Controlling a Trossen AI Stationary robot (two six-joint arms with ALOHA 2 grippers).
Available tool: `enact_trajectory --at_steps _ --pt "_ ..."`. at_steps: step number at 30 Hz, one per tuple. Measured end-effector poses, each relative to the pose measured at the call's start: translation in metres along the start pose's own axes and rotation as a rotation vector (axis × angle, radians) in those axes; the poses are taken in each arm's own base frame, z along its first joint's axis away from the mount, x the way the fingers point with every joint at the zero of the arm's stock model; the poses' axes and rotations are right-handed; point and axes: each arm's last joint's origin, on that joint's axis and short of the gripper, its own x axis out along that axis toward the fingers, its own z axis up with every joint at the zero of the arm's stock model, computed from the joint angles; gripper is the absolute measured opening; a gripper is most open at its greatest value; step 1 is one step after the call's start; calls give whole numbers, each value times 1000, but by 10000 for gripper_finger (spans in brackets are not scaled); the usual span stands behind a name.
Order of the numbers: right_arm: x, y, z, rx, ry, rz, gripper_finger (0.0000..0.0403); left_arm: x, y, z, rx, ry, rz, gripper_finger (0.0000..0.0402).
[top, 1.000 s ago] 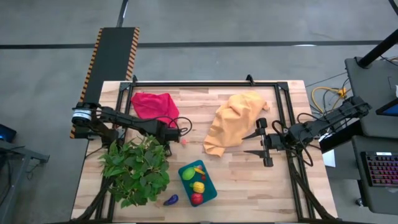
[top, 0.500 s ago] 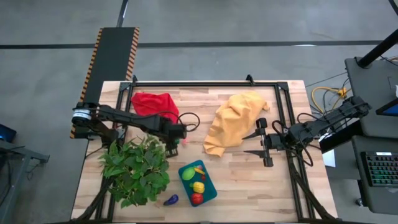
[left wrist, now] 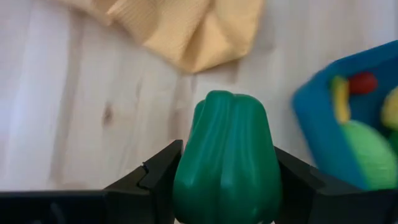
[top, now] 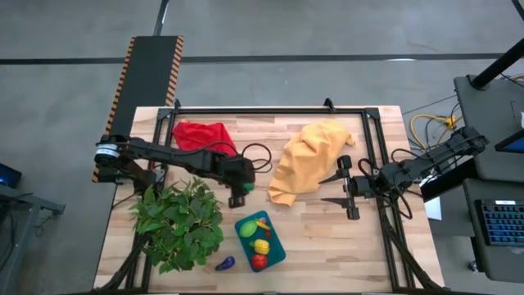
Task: Pick and placing Produce into tupperware
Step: Put the bell pepper into the bin
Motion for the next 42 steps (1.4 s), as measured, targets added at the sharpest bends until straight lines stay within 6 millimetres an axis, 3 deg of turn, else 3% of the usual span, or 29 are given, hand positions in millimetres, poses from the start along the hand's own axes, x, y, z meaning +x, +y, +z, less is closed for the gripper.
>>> enact_trajectory --at_steps 20,32,42 --pt "0 0 0 -1 0 0 215 -18 -70 19 272 -206 -319 171" --pt "0 0 0 -15 -1 -1 215 24 -84 34 314 -130 -414 171" --pt "0 0 0 -20 2 -1 215 42 -86 36 331 -38 -409 171"
